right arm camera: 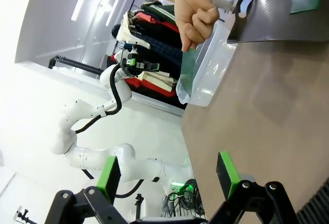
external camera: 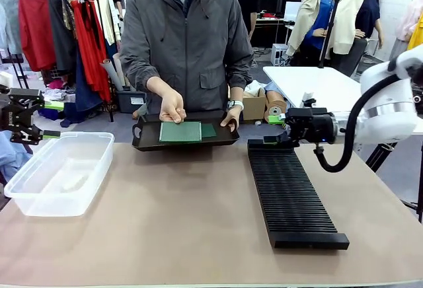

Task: Sort PCBs into racks and boxes based on the side picked up.
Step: Pick up the Blank PCB handed by the Human.

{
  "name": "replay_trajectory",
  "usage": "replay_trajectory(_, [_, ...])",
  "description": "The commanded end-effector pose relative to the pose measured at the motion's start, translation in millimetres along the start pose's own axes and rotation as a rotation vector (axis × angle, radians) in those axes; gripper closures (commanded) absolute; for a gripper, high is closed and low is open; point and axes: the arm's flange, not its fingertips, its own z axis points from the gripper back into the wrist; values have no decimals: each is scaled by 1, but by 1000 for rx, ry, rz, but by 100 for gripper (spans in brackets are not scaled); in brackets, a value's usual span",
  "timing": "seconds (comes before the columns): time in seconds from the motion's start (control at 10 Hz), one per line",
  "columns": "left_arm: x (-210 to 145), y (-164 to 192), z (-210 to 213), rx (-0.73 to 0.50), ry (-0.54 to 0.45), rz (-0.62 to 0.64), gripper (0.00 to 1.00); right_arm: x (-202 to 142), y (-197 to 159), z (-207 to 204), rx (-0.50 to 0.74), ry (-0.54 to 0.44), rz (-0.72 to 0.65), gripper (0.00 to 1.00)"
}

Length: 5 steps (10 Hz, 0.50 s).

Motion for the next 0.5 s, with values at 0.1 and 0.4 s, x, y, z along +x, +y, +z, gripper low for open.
replay_trajectory(0.1, [0,-1,1,-8,3,-1,0,33,-24,-33,45,20,20,0])
replay_trajectory(0.4, [0,-1,1,-8,3,-1,0,48,-44,-74,60,52,23,0])
